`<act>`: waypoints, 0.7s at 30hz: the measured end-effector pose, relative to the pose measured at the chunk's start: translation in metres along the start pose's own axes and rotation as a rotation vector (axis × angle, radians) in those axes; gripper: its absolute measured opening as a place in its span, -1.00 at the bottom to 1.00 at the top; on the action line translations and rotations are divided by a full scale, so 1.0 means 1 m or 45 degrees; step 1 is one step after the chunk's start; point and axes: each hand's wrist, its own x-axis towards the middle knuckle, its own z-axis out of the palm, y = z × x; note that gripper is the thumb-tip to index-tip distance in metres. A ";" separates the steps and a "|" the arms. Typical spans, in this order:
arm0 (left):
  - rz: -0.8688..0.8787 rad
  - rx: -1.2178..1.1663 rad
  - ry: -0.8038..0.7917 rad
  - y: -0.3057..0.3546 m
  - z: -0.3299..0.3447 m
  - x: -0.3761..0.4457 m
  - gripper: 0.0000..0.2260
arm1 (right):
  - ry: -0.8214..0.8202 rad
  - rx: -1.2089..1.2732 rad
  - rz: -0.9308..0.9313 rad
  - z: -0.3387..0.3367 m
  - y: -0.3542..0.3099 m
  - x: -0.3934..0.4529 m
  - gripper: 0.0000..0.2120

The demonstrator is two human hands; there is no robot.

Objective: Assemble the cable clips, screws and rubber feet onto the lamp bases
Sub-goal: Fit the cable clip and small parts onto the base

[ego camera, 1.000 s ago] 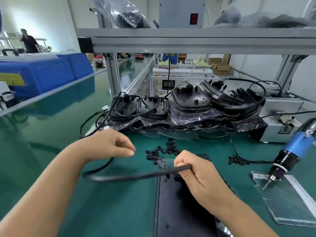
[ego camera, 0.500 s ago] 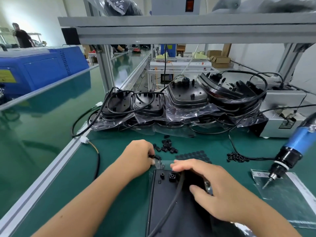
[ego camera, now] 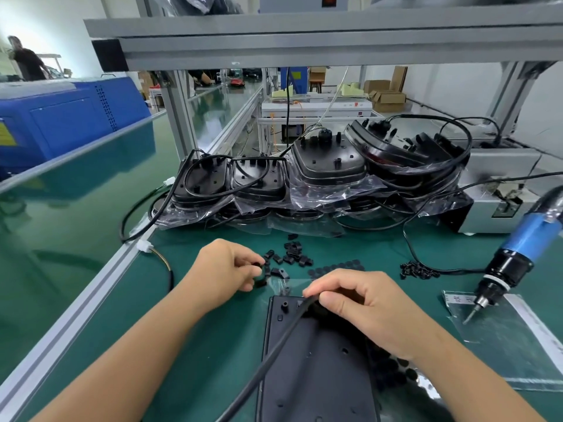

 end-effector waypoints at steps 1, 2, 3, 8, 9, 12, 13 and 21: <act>-0.001 0.019 -0.014 -0.001 -0.001 0.000 -0.81 | -0.006 0.005 0.009 0.000 -0.001 0.000 -0.81; -0.002 0.041 -0.024 -0.002 -0.001 0.000 -0.81 | -0.005 0.009 0.017 0.000 -0.001 0.001 -0.81; -0.004 0.039 -0.030 -0.003 -0.002 0.000 -0.78 | -0.001 0.012 0.024 0.000 -0.002 0.001 -0.81; 0.028 -0.041 0.064 0.005 -0.013 -0.003 -0.86 | -0.030 0.040 0.043 0.001 -0.004 0.006 -0.82; 0.052 -0.080 0.059 0.007 -0.017 -0.004 -0.85 | -0.032 0.046 0.047 0.002 -0.003 0.007 -0.82; 0.088 -0.382 -0.110 0.016 -0.029 -0.013 -0.82 | -0.012 0.095 0.044 0.005 -0.001 0.009 -0.85; 0.086 -0.474 -0.194 0.021 -0.032 -0.017 -0.83 | -0.004 0.114 0.047 0.006 0.000 0.009 -0.87; -0.045 -0.701 -0.657 0.050 -0.039 -0.027 -0.80 | 0.031 0.100 0.053 0.010 0.001 0.011 -0.89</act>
